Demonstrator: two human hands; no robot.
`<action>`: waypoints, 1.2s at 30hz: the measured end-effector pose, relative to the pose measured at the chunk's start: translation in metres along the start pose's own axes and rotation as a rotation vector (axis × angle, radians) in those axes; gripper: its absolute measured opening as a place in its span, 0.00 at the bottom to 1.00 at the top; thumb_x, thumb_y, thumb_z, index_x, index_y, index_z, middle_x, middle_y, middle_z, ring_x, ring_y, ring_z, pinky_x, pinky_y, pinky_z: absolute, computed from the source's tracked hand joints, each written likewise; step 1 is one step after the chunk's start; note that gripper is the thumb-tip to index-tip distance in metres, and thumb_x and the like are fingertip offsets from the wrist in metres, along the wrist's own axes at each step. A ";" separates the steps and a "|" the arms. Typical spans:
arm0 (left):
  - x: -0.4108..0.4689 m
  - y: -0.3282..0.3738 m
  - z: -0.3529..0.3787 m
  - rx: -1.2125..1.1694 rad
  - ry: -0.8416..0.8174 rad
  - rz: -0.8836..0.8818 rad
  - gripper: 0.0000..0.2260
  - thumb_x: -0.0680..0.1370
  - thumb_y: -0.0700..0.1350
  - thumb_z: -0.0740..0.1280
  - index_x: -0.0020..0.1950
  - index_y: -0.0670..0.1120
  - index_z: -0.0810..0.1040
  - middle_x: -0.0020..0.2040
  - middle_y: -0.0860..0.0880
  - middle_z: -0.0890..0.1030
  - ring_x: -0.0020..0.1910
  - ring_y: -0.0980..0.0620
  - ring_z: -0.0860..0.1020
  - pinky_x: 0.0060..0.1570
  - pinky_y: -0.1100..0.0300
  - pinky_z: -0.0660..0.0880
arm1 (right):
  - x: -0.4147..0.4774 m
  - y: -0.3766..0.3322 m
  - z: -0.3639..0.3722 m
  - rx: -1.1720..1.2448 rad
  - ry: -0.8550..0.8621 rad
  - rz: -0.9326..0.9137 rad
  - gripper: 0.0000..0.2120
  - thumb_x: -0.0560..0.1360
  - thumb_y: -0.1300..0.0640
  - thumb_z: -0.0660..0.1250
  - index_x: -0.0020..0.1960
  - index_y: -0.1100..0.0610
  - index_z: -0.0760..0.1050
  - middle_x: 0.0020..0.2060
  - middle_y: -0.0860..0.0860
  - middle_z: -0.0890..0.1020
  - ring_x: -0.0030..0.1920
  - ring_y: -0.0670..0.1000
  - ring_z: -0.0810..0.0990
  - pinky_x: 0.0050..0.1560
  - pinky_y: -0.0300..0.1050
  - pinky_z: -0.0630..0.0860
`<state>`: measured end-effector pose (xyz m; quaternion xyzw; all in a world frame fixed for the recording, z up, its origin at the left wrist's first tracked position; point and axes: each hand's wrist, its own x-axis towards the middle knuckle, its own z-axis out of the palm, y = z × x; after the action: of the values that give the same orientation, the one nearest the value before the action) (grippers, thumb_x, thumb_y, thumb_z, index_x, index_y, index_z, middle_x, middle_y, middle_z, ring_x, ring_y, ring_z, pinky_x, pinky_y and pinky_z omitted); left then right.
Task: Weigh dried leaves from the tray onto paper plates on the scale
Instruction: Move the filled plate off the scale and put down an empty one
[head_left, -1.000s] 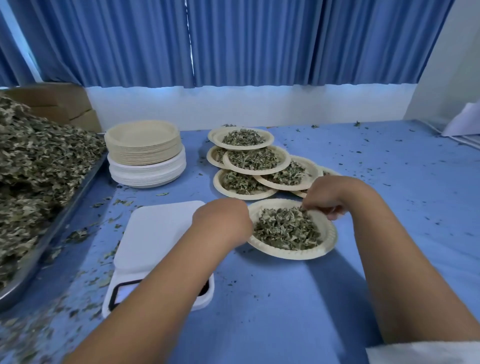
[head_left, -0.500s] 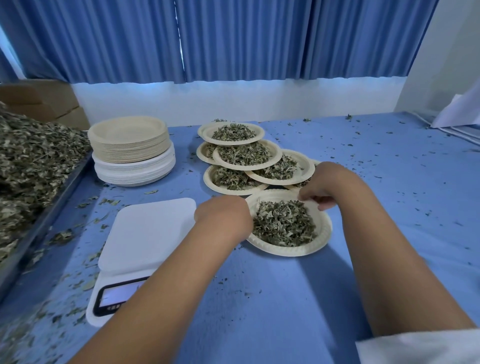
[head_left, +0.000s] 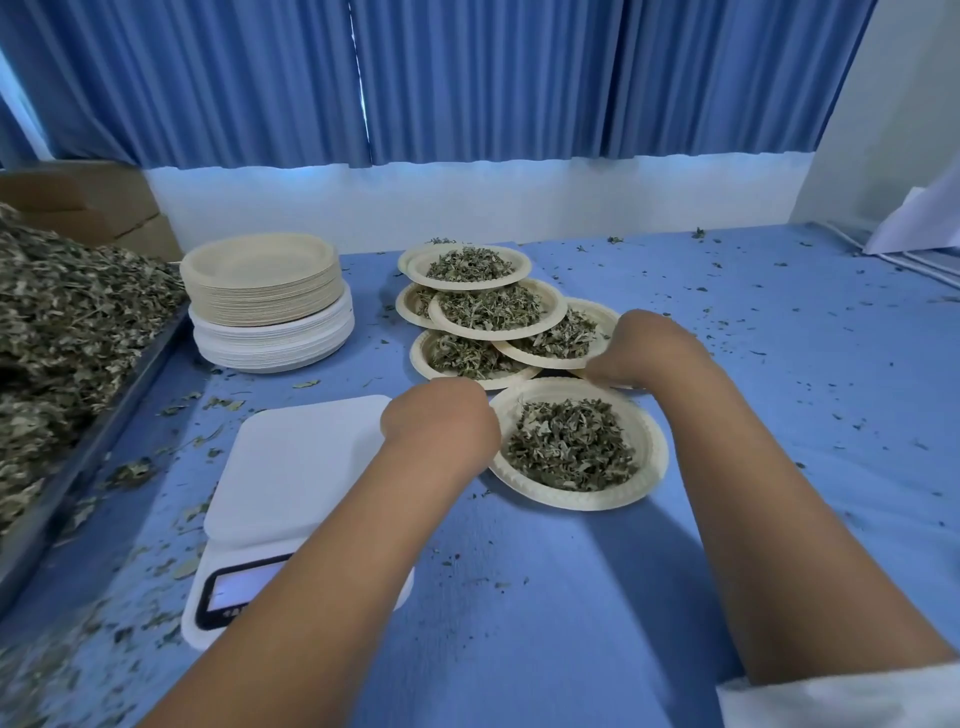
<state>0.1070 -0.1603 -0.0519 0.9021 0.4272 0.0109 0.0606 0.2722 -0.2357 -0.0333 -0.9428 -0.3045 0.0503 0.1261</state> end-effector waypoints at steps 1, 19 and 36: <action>0.000 -0.001 -0.001 -0.027 0.015 0.002 0.13 0.80 0.43 0.57 0.35 0.47 0.65 0.36 0.50 0.68 0.43 0.47 0.72 0.40 0.57 0.67 | -0.001 -0.006 0.002 0.012 0.029 -0.037 0.16 0.71 0.57 0.66 0.29 0.56 0.62 0.25 0.50 0.65 0.25 0.51 0.64 0.27 0.39 0.60; -0.026 -0.184 -0.010 -0.910 0.514 -0.333 0.11 0.80 0.41 0.54 0.52 0.46 0.75 0.52 0.37 0.78 0.48 0.38 0.77 0.43 0.50 0.74 | -0.034 -0.223 0.041 -0.051 0.049 -0.748 0.10 0.75 0.56 0.63 0.54 0.58 0.75 0.54 0.54 0.80 0.53 0.55 0.78 0.46 0.45 0.75; -0.010 -0.213 -0.014 -0.644 0.210 -0.301 0.11 0.81 0.38 0.54 0.39 0.43 0.61 0.32 0.49 0.64 0.30 0.51 0.62 0.29 0.59 0.60 | 0.025 -0.294 0.048 -0.159 0.268 -0.865 0.13 0.80 0.59 0.57 0.56 0.54 0.79 0.54 0.52 0.80 0.55 0.56 0.76 0.47 0.48 0.73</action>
<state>-0.0645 -0.0329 -0.0626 0.7577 0.5338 0.2283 0.2980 0.1193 0.0193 -0.0007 -0.7340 -0.6539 -0.1530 0.1011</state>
